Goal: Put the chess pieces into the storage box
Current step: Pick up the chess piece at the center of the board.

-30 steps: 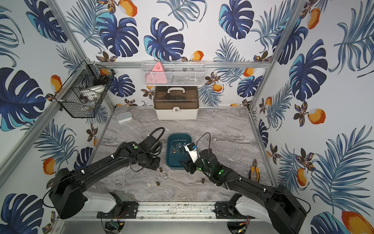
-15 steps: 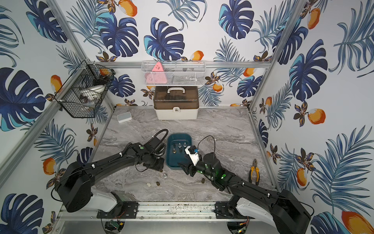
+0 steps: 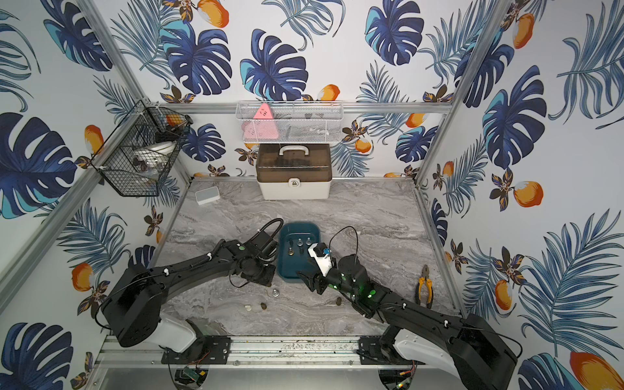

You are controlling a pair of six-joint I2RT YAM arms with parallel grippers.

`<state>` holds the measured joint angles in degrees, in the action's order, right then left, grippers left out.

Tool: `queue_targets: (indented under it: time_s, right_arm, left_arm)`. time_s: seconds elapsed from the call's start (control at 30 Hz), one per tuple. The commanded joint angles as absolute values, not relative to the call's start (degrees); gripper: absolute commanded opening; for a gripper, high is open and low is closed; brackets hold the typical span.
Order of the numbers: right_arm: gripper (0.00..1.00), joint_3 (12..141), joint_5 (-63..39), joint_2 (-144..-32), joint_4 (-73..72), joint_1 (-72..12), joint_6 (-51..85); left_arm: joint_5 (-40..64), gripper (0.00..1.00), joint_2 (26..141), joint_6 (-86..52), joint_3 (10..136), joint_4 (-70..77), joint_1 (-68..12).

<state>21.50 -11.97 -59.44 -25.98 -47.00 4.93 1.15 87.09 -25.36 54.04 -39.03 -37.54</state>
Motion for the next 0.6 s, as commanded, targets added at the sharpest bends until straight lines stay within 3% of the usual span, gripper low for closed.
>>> queue_targets:
  time_s: [0.0,0.57]
  right_arm:
    - [0.64,22.04,-11.33,-59.75,-27.73,-47.1,4.48]
    - [0.65,22.41,-11.12,-60.65,-27.15,-47.29,4.13]
  left_arm:
    - [-0.09,0.35,87.83,-25.14,54.4,-38.06,-37.74]
    - [-1.26,0.26,89.13,-24.85,52.98,-36.05,-38.1]
